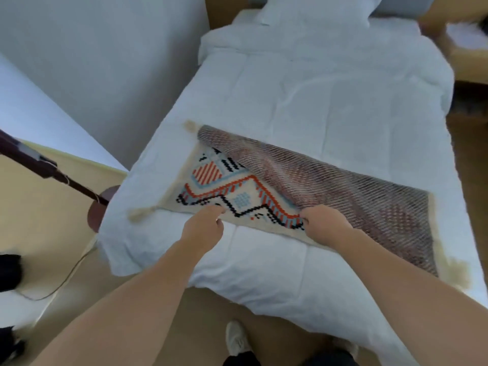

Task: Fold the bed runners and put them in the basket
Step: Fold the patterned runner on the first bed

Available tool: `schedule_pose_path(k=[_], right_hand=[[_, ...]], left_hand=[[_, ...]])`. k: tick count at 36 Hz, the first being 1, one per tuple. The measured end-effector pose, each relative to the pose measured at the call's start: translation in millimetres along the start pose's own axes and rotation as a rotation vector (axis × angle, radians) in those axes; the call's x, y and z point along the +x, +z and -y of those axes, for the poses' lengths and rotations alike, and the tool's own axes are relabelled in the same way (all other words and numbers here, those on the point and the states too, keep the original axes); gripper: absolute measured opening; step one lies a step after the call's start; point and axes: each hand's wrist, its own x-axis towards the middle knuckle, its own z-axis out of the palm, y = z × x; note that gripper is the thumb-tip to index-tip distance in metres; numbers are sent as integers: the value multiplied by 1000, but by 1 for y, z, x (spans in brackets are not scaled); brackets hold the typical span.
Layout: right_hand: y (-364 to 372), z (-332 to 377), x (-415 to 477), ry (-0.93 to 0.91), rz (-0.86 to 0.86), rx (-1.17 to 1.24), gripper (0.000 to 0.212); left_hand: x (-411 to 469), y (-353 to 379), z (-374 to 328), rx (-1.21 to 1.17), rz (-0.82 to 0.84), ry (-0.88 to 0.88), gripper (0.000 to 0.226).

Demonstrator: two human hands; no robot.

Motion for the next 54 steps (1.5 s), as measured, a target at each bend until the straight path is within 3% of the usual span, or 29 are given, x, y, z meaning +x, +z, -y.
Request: schedule_pose_path(k=[4,12,18,25,34,41,49,54], right_hand=[[-8,46,22,-29,12,-17,24],[-7,67,71,-48,-19,0,22],[-9,66,114,18,41,97,23],[-15,70,157,77,67,126,23],[-3,95,212,233,84,141,20],[31,117,295,325,9,136,38],[78,103,356,382,-40,-41,80],[91,77,376,425,-74,-20,76]], left_hand=[[16,-28,35,27,-15,10,36],[65,-38,52,56,42,89,39],[100,-43,53,77,34,130,26],[156,-57,60,91,56,187,39],[245,-51,92,161,98,385,27],[336,-13,119,251,106,557,31],[410,37,130,321,84,771,39],[440,64,117,467,75,828,55]])
